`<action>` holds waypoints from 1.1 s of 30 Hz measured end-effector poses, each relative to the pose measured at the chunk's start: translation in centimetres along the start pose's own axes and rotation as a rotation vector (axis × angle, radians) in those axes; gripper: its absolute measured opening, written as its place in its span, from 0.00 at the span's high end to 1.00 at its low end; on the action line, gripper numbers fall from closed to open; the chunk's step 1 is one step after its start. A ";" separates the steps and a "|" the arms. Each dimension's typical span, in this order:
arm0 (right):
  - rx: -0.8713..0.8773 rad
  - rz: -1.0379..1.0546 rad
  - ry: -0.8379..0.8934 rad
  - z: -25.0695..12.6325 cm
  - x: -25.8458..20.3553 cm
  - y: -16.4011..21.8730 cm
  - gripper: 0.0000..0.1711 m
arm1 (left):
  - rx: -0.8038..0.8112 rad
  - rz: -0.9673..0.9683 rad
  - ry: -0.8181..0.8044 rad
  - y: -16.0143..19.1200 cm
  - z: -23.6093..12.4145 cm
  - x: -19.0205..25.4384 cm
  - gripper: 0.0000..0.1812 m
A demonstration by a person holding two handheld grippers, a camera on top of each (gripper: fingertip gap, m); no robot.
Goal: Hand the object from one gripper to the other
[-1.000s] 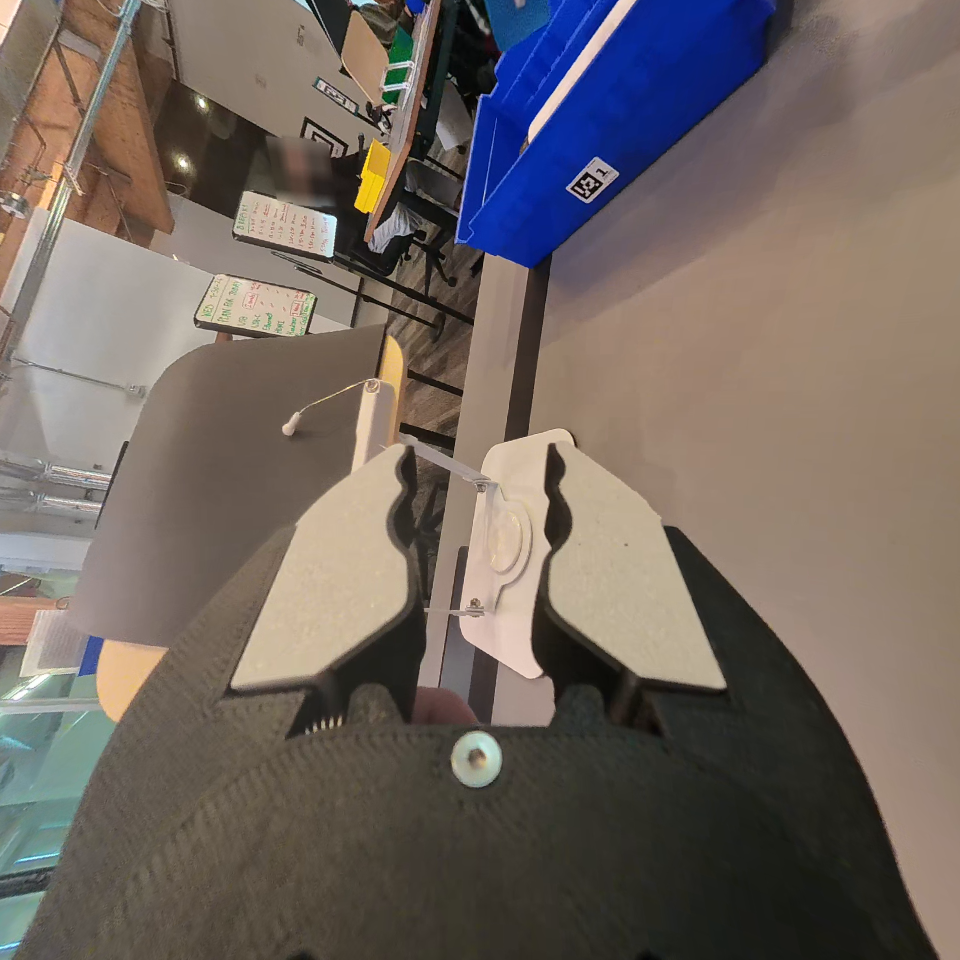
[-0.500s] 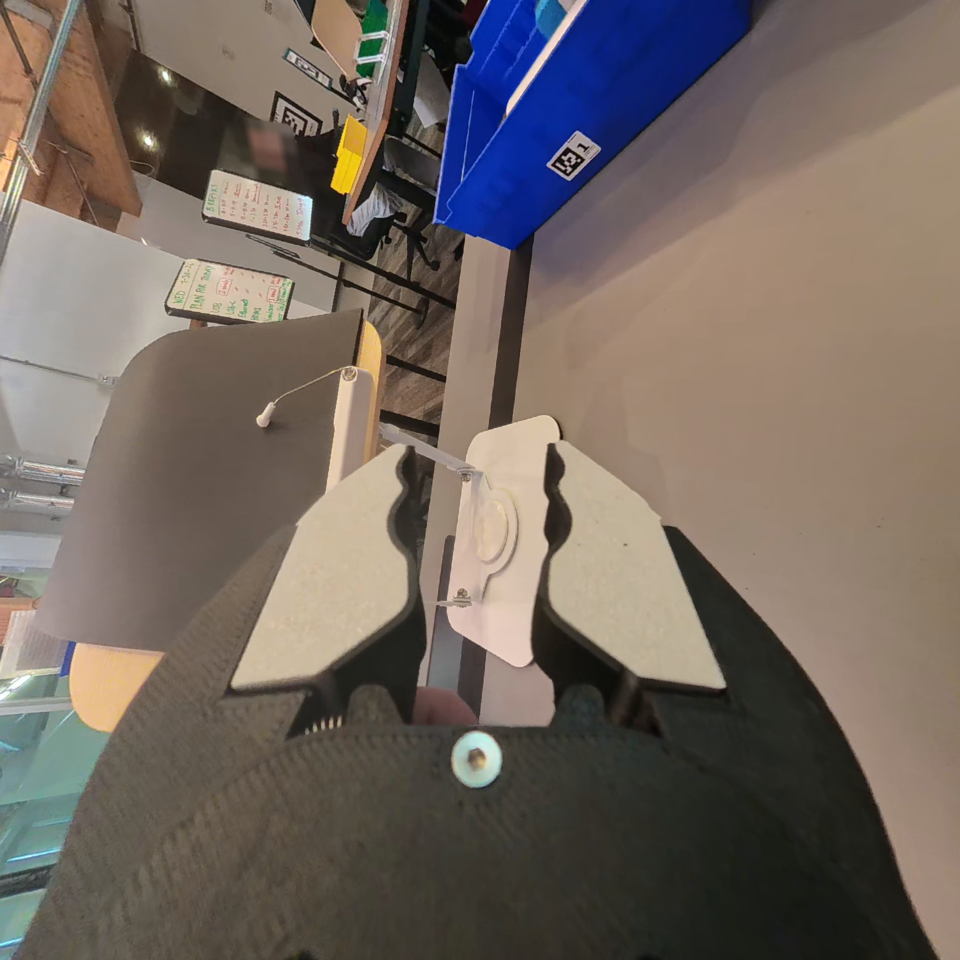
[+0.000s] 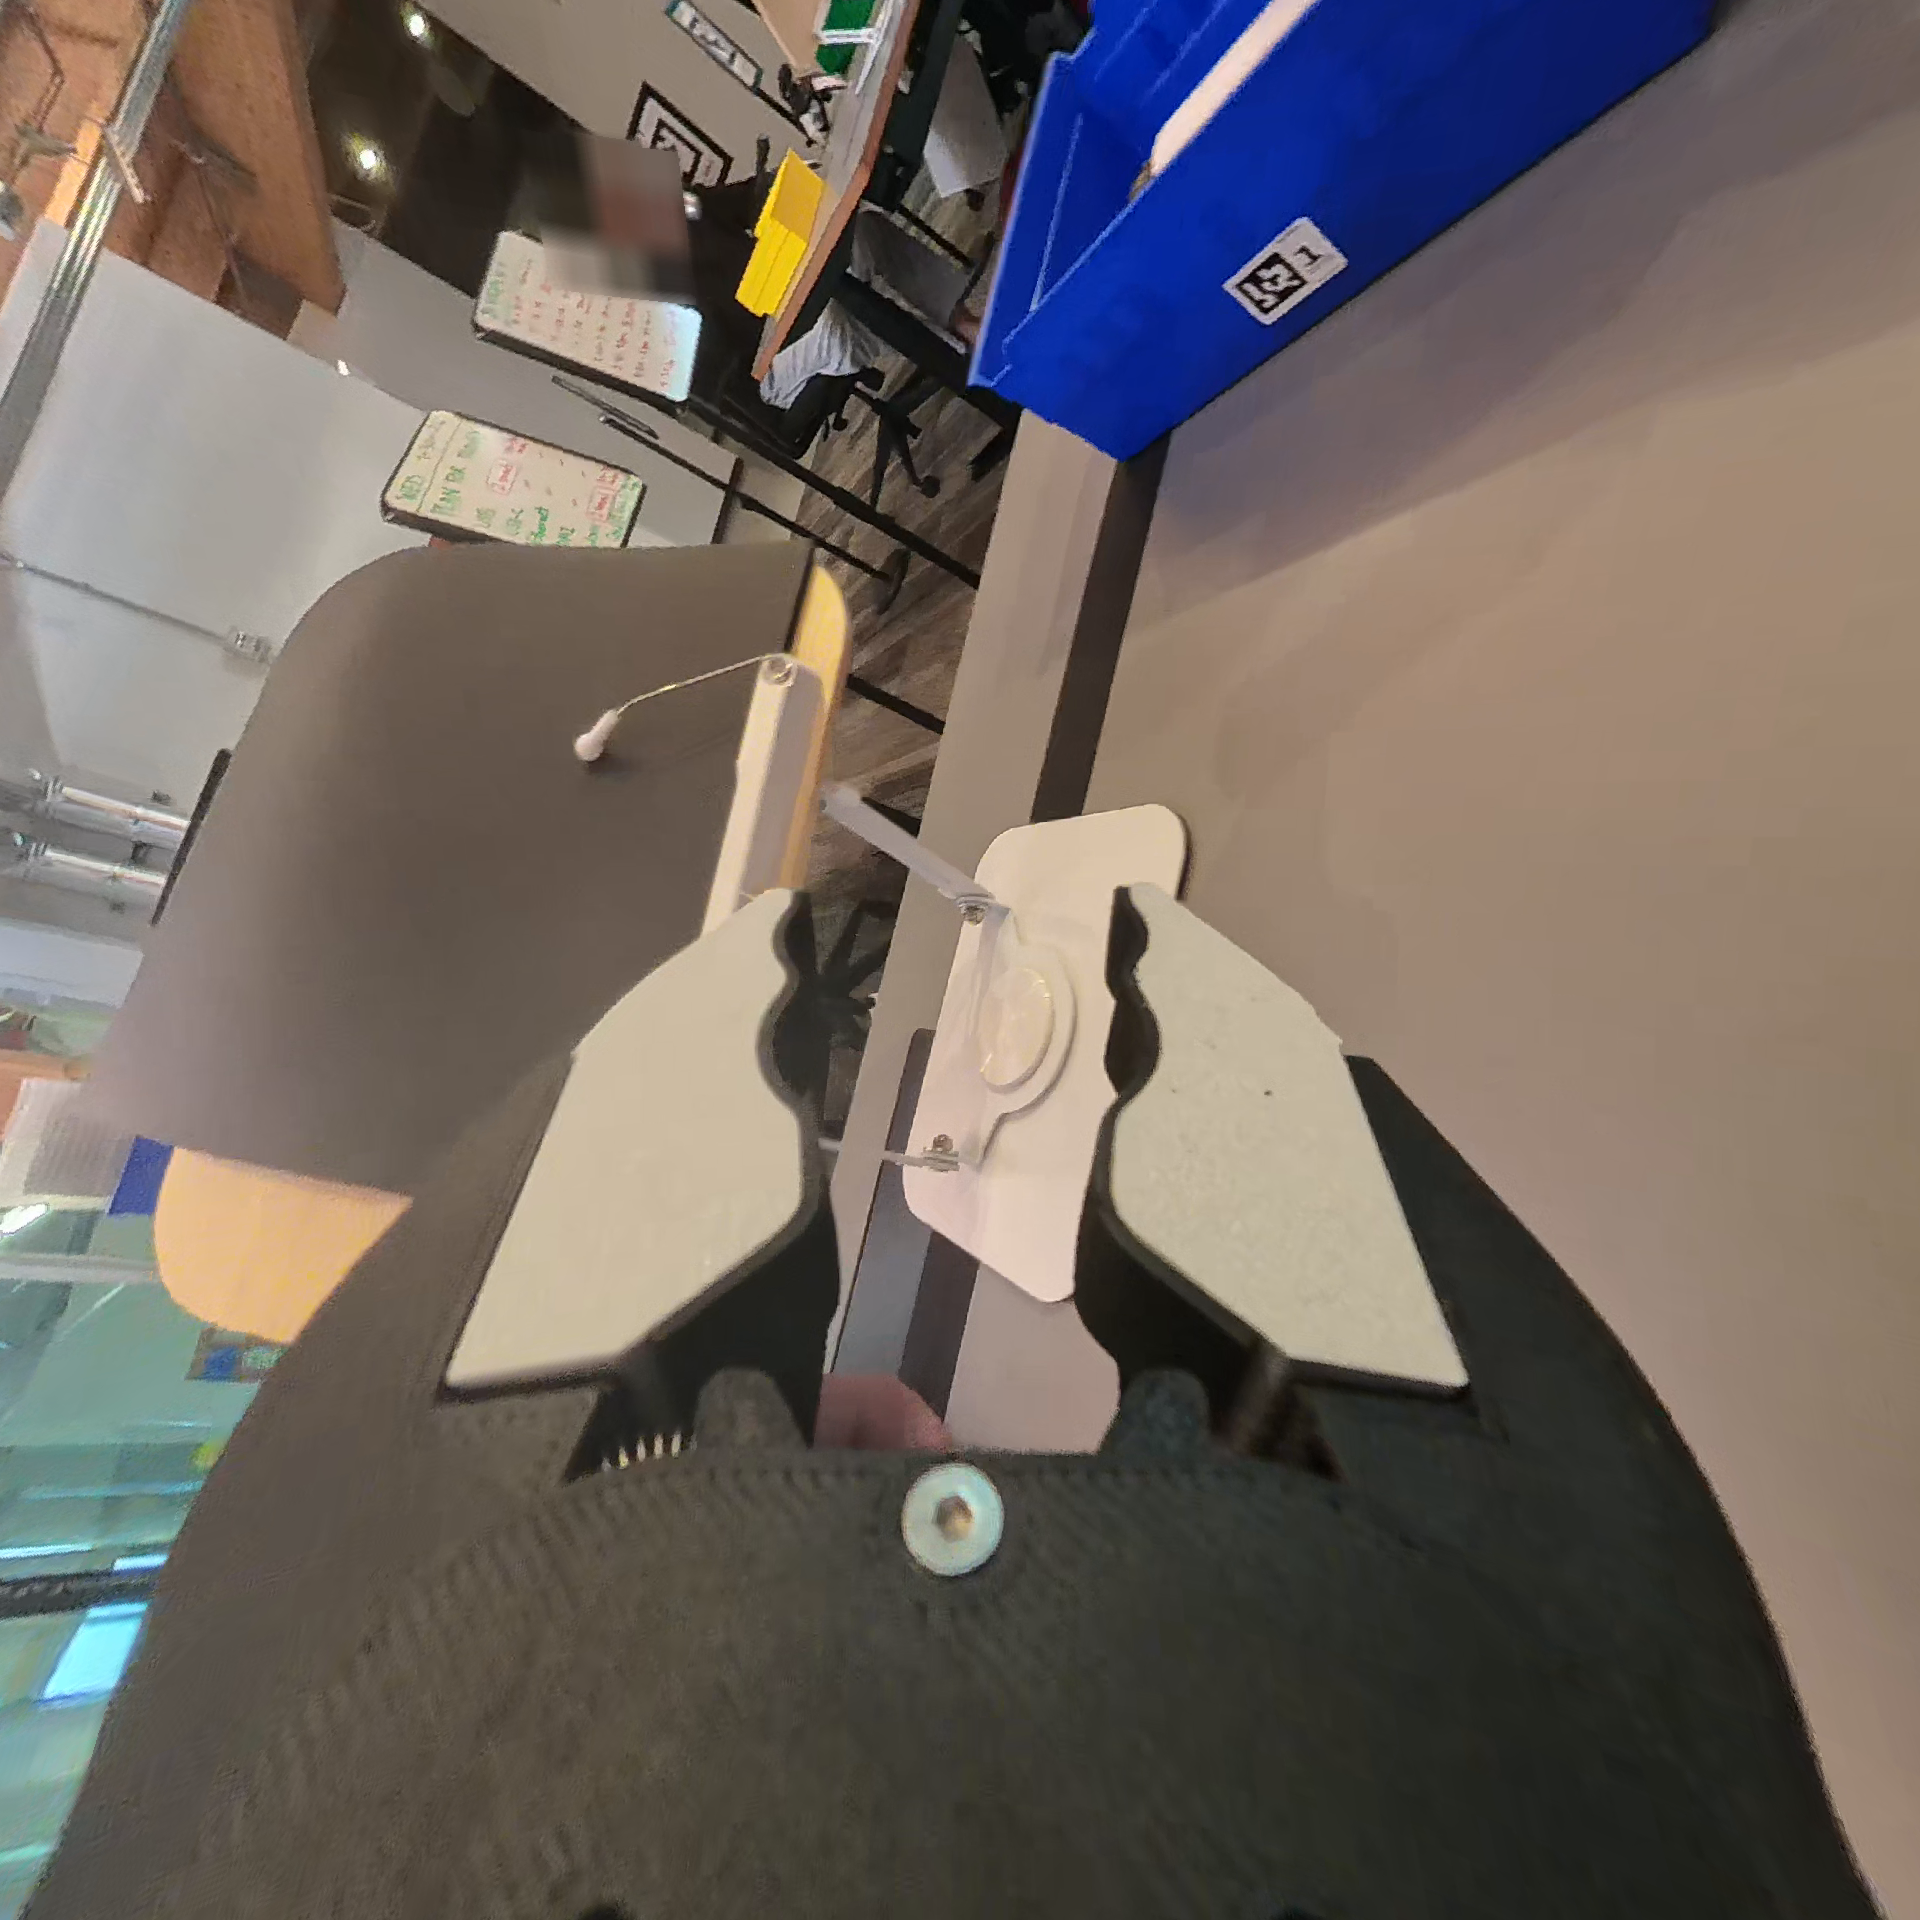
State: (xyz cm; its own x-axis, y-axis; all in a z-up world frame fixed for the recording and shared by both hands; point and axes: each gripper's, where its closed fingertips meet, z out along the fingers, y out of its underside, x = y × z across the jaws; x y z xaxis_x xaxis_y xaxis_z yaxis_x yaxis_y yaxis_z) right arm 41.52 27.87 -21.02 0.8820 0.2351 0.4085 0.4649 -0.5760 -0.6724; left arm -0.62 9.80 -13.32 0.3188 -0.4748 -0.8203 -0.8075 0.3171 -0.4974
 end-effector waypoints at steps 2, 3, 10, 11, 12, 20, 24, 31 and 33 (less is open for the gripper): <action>0.050 -0.008 0.046 -0.5 0.6 -1.2 0.62 | -0.016 -0.030 -0.049 0.6 -0.4 -1.5 0.70; 0.077 -0.012 0.087 -1.0 1.1 -1.9 0.63 | -0.031 -0.047 -0.079 1.0 -0.7 -2.5 0.69; 0.270 -0.006 0.097 -3.8 0.4 -6.4 0.74 | -0.388 -0.066 -0.314 11.8 -6.4 -11.1 0.72; 0.279 -0.013 0.105 -3.9 0.3 -6.7 0.74 | -0.445 -0.125 -0.290 14.0 -7.2 -11.3 0.72; 0.288 -0.023 0.111 -4.1 0.2 -7.0 0.74 | -0.489 -0.208 -0.243 16.0 -7.8 -10.9 0.71; 0.370 -0.100 0.102 -5.7 -2.0 -9.8 0.77 | -0.670 -0.448 -0.147 25.2 -10.7 -9.6 0.67; 0.392 -0.115 0.087 -5.9 -3.0 -10.5 0.77 | -0.781 -0.529 -0.248 28.7 -14.0 -11.0 0.69; 0.410 -0.151 0.057 -5.8 -4.7 -11.3 0.78 | -0.934 -0.714 -0.084 35.8 -15.3 -5.9 0.64; 0.409 -0.167 0.058 -5.7 -4.9 -11.3 0.78 | -0.941 -0.759 -0.029 36.8 -14.6 -4.3 0.62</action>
State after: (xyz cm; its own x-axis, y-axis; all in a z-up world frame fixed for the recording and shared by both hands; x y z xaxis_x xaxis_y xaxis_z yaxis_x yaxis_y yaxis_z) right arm 31.46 28.74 -11.87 0.7919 0.2471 0.5585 0.6032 -0.1736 -0.7785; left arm -38.92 11.51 -23.92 0.8694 -0.2585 -0.4211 -0.4516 -0.7615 -0.4650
